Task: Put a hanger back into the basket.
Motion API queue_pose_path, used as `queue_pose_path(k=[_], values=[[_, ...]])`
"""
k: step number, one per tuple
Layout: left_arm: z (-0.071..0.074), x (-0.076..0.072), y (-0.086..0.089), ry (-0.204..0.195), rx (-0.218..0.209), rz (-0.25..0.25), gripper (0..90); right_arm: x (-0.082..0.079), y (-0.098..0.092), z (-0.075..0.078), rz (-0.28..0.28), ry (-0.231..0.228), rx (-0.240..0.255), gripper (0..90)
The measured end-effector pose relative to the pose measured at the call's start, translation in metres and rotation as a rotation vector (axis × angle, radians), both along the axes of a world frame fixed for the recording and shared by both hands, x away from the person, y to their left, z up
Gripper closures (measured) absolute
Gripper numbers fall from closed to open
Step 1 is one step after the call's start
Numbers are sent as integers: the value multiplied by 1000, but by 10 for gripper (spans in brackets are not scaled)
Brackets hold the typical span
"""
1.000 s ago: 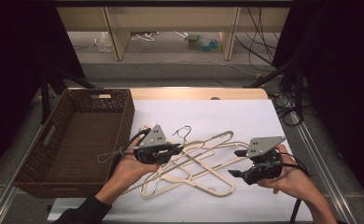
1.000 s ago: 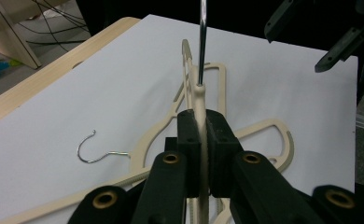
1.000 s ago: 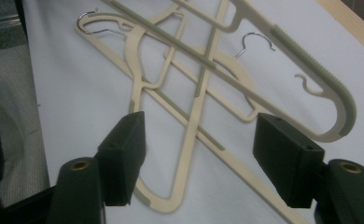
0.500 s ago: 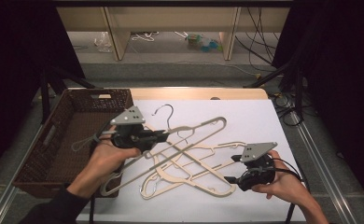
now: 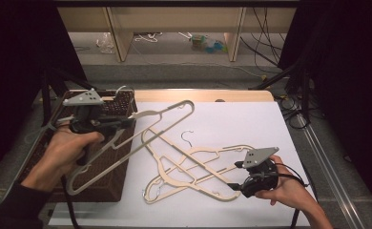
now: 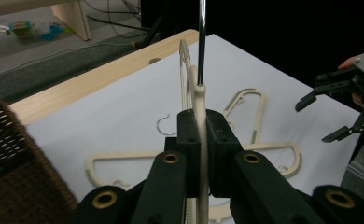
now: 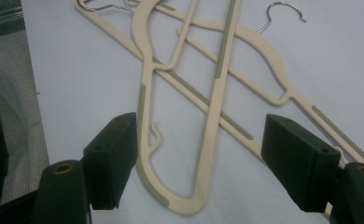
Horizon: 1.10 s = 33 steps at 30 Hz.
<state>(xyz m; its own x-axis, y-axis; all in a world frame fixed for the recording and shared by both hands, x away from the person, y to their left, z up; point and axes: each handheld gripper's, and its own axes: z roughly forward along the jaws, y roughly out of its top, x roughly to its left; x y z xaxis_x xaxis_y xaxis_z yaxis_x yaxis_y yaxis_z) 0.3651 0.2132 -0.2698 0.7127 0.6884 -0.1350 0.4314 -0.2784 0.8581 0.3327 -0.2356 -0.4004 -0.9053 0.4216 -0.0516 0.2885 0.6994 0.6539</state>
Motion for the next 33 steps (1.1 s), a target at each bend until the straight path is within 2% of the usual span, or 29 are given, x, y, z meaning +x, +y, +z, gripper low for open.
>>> queue_pose_path(k=[3,8,9,10,14,19,20,26,33], values=[[5,4,19,15,-4,39,856,0,0,-2,-10,2,3,284],[13,8,49,16,9,97,857,1,0,-4,-8,-1,4,285],[15,10,63,8,15,117,857,1,0,-4,-9,0,6,285],[15,10,63,8,15,117,857,1,0,-4,-9,0,6,285],[18,13,87,10,9,165,857,1,1,-4,-12,8,4,285],[14,19,109,32,-21,198,857,2,1,-5,-13,10,5,285],[13,20,112,36,-39,197,857,2,1,-5,-17,8,5,285],[8,27,128,51,-64,205,857,2,1,-6,-18,11,4,285],[-6,41,153,89,-97,233,857,3,0,-6,-7,18,0,284]])
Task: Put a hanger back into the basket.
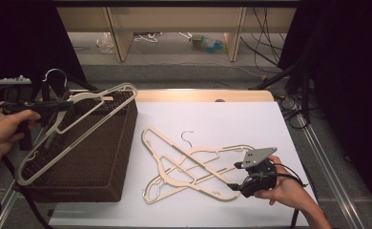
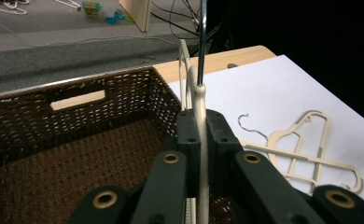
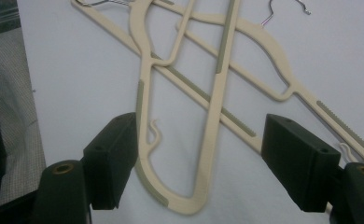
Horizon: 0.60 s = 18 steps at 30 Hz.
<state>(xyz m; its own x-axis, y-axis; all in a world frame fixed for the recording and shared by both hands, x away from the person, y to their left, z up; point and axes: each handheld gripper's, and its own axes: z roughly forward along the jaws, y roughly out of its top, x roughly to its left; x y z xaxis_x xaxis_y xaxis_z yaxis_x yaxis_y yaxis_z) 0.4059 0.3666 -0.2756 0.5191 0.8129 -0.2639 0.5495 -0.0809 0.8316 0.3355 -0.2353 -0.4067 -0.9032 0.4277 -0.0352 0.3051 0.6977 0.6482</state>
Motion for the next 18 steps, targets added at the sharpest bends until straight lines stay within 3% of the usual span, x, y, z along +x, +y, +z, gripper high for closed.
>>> queue_pose_path(k=[7,9,18], values=[[-6,7,18,17,-33,25,856,0,0,0,3,2,2,283],[-6,7,22,12,-36,54,857,0,0,0,3,5,-1,283],[-16,15,30,52,-12,58,857,0,1,-1,-2,1,4,282]])
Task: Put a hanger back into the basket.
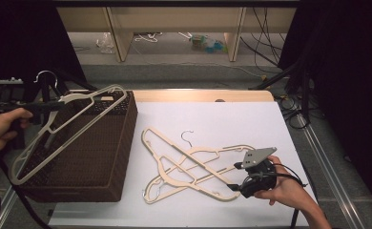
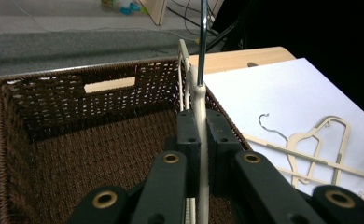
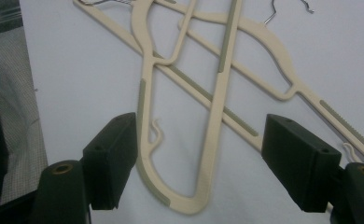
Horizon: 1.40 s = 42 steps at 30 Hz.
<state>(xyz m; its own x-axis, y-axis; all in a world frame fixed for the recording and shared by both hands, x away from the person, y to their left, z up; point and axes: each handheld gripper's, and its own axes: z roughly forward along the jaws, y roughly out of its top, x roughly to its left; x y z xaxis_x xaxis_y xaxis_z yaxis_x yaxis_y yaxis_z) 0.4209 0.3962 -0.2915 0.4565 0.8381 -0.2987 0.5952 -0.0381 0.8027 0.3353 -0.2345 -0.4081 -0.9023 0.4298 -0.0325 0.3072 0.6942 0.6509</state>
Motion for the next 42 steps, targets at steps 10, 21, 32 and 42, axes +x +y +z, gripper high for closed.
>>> queue_pose_path(k=[10,21,32,42], values=[[-14,18,-4,48,16,-20,856,1,-1,0,8,4,-3,282],[-47,30,-9,117,59,-20,853,1,0,-2,13,12,-6,282],[-75,30,-4,175,118,13,830,0,1,-3,6,14,-4,279],[-67,17,4,171,166,143,542,1,0,-2,0,0,1,279]])
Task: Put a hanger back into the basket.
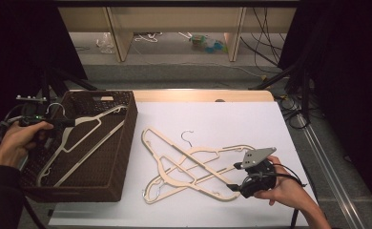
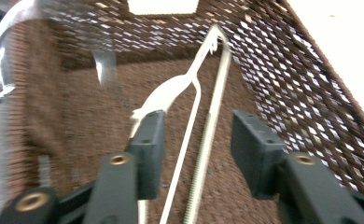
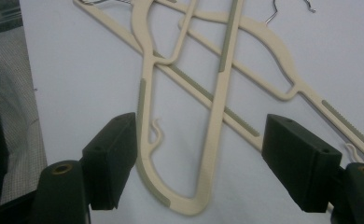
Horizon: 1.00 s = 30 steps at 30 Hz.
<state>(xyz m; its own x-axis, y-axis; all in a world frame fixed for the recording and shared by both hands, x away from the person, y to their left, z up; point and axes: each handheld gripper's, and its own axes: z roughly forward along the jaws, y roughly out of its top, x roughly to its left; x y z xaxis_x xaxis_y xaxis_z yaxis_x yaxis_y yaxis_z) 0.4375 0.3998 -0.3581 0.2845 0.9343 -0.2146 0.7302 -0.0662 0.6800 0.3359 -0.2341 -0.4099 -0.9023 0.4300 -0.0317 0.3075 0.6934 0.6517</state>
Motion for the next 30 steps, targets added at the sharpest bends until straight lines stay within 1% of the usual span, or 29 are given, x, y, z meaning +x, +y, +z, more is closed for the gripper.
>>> queue_pose_path(k=[1,3,4,5,6,7,8,9,10,11,12,13,14,16,17,18,19,20,21,22,23,24,25,26,27,28,29,30], values=[[3,-2,1,3,8,-29,546,0,0,0,2,2,1,279],[8,-8,-3,-20,-6,-30,523,0,0,1,-2,-5,0,280],[12,-12,-7,-37,11,-32,503,0,0,1,0,-8,4,280],[15,-16,-13,-65,8,-23,472,-1,1,2,-3,-8,4,280],[21,-24,-20,-101,26,-31,456,-1,1,2,2,-11,4,280],[24,-27,-23,-115,34,-39,442,-1,1,3,5,-17,7,280],[30,-36,-31,-154,34,-54,428,-1,1,3,0,-12,4,280],[34,-42,-36,-173,23,-69,404,-2,1,3,1,-15,5,280],[40,-54,-47,-205,3,-96,390,-1,2,3,2,-22,8,280],[42,-58,-51,-215,3,-107,370,-1,3,3,-3,-23,8,280],[46,-70,-63,-251,7,-134,364,-1,3,3,-1,-28,5,280],[48,-75,-69,-263,6,-149,353,-2,4,2,4,-26,9,280],[49,-83,-78,-280,9,-174,345,-2,5,2,1,-27,7,279],[49,-99,-95,-301,-1,-213,333,-3,7,1,-3,-20,9,279],[48,-104,-101,-309,-16,-228,324,-3,8,1,-4,-11,6,278],[46,-112,-112,-314,-46,-259,316,-3,9,1,-2,-13,2,278],[43,-118,-120,-321,-68,-289,313,-4,10,0,1,-7,5,278],[40,-123,-129,-331,-82,-305,310,-4,12,-1,0,-13,7,278],[36,-129,-139,-328,-99,-321,308,-4,13,-1,2,-2,-5,278],[30,-135,-150,-338,-98,-359,303,-4,15,-3,3,-15,5,278],[27,-140,-157,-312,-122,-366,296,-5,17,-3,8,-5,2,278],[22,-143,-166,-322,-121,-391,286,-5,18,-4,14,5,-6,278],[19,-146,-172,-306,-112,-413,286,-5,18,-4,14,5,-6,278],[14,-149,-181,-299,-105,-442,281,-6,20,-5,8,-3,0,278],[10,-152,-187,-300,-103,-450,270,-6,21,-6,12,-1,0,278],[4,-155,-195,-296,-108,-473,268,-6,21,-5,19,12,-8,278],[0,-157,-200,-294,-116,-489,264,-6,22,-7,15,6,-1,278],[-8,-159,-208,-286,-116,-517,256,-6,22,-7,25,16,-6,278]])
